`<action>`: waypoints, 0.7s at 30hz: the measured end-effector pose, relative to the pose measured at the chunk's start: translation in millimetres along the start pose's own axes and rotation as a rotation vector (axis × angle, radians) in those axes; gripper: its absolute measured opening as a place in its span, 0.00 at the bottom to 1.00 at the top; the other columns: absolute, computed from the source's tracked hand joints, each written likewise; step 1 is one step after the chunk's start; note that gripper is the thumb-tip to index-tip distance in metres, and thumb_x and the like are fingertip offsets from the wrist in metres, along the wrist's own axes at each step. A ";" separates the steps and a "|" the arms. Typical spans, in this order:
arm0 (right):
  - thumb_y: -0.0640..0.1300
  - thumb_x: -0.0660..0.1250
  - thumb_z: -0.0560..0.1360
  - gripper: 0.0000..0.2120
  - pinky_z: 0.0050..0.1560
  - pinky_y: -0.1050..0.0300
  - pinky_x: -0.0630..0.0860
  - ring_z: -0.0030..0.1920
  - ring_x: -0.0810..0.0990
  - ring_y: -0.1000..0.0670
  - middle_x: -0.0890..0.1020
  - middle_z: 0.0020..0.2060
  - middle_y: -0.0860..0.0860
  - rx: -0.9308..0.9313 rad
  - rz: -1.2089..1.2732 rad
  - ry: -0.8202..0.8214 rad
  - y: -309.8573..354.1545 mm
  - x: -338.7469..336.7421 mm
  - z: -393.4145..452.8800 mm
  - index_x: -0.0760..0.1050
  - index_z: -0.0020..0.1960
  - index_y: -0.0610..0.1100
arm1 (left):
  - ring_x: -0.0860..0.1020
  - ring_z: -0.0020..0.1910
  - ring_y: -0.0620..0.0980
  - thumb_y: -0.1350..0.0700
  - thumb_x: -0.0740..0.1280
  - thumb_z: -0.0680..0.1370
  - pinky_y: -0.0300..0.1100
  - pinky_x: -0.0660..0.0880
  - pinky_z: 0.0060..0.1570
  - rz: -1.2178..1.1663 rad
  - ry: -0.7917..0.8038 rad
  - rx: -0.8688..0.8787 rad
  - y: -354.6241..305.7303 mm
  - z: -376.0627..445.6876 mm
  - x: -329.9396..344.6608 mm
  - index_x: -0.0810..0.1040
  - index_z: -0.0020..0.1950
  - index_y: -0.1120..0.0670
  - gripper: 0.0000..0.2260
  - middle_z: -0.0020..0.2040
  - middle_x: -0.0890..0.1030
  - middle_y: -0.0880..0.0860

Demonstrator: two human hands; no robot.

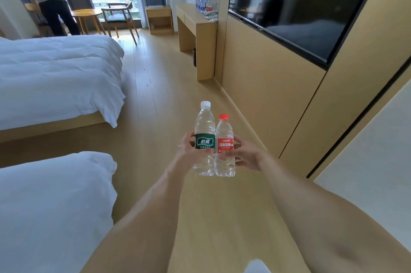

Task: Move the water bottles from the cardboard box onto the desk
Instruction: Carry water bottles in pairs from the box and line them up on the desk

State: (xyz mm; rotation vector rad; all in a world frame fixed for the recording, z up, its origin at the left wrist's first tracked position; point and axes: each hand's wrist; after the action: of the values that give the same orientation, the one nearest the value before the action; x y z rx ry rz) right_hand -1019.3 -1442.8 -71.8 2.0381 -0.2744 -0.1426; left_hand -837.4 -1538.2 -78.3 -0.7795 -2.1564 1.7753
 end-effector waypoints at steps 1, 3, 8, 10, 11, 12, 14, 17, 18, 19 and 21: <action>0.29 0.75 0.70 0.34 0.62 0.43 0.78 0.60 0.82 0.42 0.82 0.60 0.44 -0.003 0.004 -0.003 9.2 -1.7 19.4 0.70 0.71 0.49 | 0.83 0.47 0.49 0.60 0.82 0.67 0.30 0.72 0.26 -0.006 -0.008 0.008 -4.1 19.0 -5.5 0.73 0.67 0.49 0.32 0.54 0.82 0.53; 0.29 0.75 0.70 0.34 0.63 0.41 0.77 0.60 0.82 0.41 0.82 0.61 0.43 -0.006 -0.001 0.009 23.3 -2.6 49.9 0.70 0.71 0.49 | 0.83 0.48 0.50 0.60 0.81 0.67 0.31 0.73 0.26 -0.008 -0.021 0.005 -8.6 49.0 -14.3 0.73 0.67 0.50 0.32 0.54 0.82 0.54; 0.28 0.75 0.70 0.36 0.60 0.43 0.78 0.61 0.81 0.40 0.81 0.62 0.41 -0.003 0.006 0.068 57.4 0.1 135.7 0.69 0.72 0.49 | 0.83 0.53 0.55 0.59 0.82 0.66 0.47 0.81 0.46 -0.018 -0.071 -0.018 -18.1 124.5 -42.0 0.73 0.69 0.49 0.34 0.56 0.82 0.55; 0.28 0.74 0.70 0.36 0.59 0.44 0.78 0.61 0.81 0.40 0.81 0.62 0.41 -0.003 0.009 0.107 71.7 1.1 175.7 0.68 0.73 0.49 | 0.83 0.54 0.56 0.59 0.82 0.64 0.49 0.81 0.48 -0.029 -0.104 -0.026 -22.2 156.6 -53.4 0.73 0.69 0.49 0.36 0.55 0.82 0.55; 0.28 0.74 0.70 0.37 0.60 0.43 0.78 0.61 0.81 0.40 0.81 0.62 0.41 -0.002 0.005 0.128 80.3 1.3 198.6 0.68 0.73 0.48 | 0.83 0.53 0.57 0.60 0.81 0.65 0.49 0.81 0.47 -0.040 -0.120 -0.034 -24.4 175.5 -59.4 0.72 0.69 0.50 0.35 0.54 0.83 0.56; 0.28 0.74 0.70 0.37 0.62 0.42 0.77 0.61 0.81 0.40 0.80 0.62 0.41 -0.003 -0.003 0.147 88.3 1.4 218.0 0.67 0.73 0.48 | 0.83 0.53 0.58 0.62 0.80 0.66 0.48 0.80 0.46 -0.048 -0.131 -0.046 -26.7 192.3 -64.9 0.72 0.70 0.50 0.34 0.53 0.83 0.56; 0.27 0.74 0.70 0.38 0.62 0.41 0.77 0.62 0.80 0.39 0.80 0.62 0.41 0.004 -0.007 0.186 104.4 1.0 260.0 0.66 0.74 0.47 | 0.83 0.53 0.59 0.65 0.79 0.68 0.47 0.79 0.44 -0.057 -0.156 -0.065 -32.0 227.6 -76.8 0.72 0.70 0.51 0.33 0.53 0.83 0.57; 0.27 0.74 0.70 0.39 0.57 0.45 0.78 0.60 0.81 0.41 0.81 0.62 0.42 0.028 -0.021 0.242 135.9 -3.9 321.9 0.65 0.75 0.47 | 0.84 0.51 0.57 0.66 0.78 0.68 0.44 0.78 0.41 -0.073 -0.186 -0.098 -45.2 280.4 -92.5 0.71 0.70 0.52 0.33 0.55 0.82 0.58; 0.27 0.74 0.70 0.39 0.55 0.47 0.78 0.59 0.82 0.42 0.81 0.62 0.42 0.027 -0.030 0.262 147.7 -4.7 339.6 0.65 0.75 0.47 | 0.84 0.49 0.55 0.67 0.78 0.69 0.43 0.78 0.38 -0.077 -0.199 -0.102 -51.0 294.8 -97.5 0.71 0.70 0.52 0.33 0.55 0.82 0.57; 0.28 0.74 0.70 0.39 0.54 0.47 0.78 0.58 0.82 0.42 0.81 0.62 0.42 0.026 -0.035 0.287 162.2 -6.6 362.1 0.65 0.75 0.47 | 0.84 0.48 0.54 0.67 0.78 0.69 0.41 0.77 0.36 -0.084 -0.213 -0.105 -58.2 313.8 -103.4 0.70 0.70 0.51 0.33 0.54 0.83 0.57; 0.28 0.75 0.69 0.39 0.58 0.44 0.77 0.60 0.81 0.41 0.81 0.62 0.42 0.022 -0.050 0.319 188.0 -7.4 400.2 0.65 0.75 0.47 | 0.84 0.46 0.52 0.66 0.77 0.69 0.41 0.76 0.34 -0.100 -0.244 -0.111 -73.5 346.6 -113.4 0.70 0.69 0.51 0.32 0.54 0.83 0.56</action>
State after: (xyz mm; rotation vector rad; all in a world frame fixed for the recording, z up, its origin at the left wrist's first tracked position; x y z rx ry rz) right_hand -1138.6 -1868.2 -91.2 2.0541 -0.0259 0.1551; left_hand -935.7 -1897.0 -71.5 -0.4896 -2.4194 1.7940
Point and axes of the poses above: each hand's wrist, its own z-axis towards the middle knuckle, its own x-axis out of the palm, y = z × x
